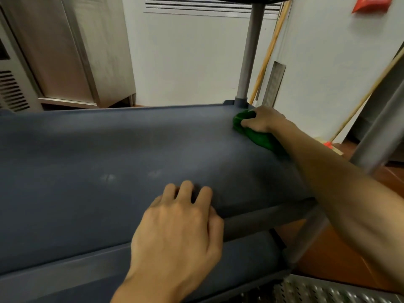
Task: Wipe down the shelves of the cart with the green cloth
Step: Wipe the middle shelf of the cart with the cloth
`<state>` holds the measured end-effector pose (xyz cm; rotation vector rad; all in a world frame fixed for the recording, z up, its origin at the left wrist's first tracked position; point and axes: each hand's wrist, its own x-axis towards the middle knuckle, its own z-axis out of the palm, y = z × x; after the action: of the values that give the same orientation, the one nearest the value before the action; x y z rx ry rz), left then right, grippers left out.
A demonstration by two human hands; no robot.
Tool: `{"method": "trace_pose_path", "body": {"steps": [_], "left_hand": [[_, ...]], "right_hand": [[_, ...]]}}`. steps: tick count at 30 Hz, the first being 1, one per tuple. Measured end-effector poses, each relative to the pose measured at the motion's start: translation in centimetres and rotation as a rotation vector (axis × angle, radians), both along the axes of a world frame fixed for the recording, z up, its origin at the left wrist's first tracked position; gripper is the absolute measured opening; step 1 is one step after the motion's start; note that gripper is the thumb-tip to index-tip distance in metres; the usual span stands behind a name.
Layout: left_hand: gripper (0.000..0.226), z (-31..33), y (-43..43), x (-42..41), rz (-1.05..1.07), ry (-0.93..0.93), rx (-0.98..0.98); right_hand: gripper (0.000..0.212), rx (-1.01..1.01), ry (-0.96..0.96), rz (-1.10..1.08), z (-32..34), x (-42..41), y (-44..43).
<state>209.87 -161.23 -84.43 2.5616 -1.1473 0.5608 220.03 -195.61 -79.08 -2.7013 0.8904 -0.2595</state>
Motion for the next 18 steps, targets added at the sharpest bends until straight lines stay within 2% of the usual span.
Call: {"method": "trace_pose_path", "body": {"steps": [6,10,13,15,18], "left_hand": [[0.024,-0.1,-0.2,-0.1,0.039,-0.012,0.025],[0.031,-0.2,-0.2,-0.2,0.063,-0.051,0.054],[0.035,-0.4,-0.3,-0.2,0.101,-0.082,0.054],[0.040,-0.7,-0.2,-0.2,0.126,-0.097,0.030],[0.052,-1.0,0.2,-0.1,0.127,-0.123,0.003]], "right_hand": [[0.046,0.007,0.042,0.121,-0.1,-0.6,3.1],[0.050,0.014,0.055,0.188,0.0,-2.5,5.8],[0.040,0.014,0.048,0.268,0.0,-4.6,8.1],[0.045,0.022,0.048,0.321,-0.2,-6.3,9.6],[0.043,0.121,0.028,0.382,-0.1,-9.2,11.9]]}}
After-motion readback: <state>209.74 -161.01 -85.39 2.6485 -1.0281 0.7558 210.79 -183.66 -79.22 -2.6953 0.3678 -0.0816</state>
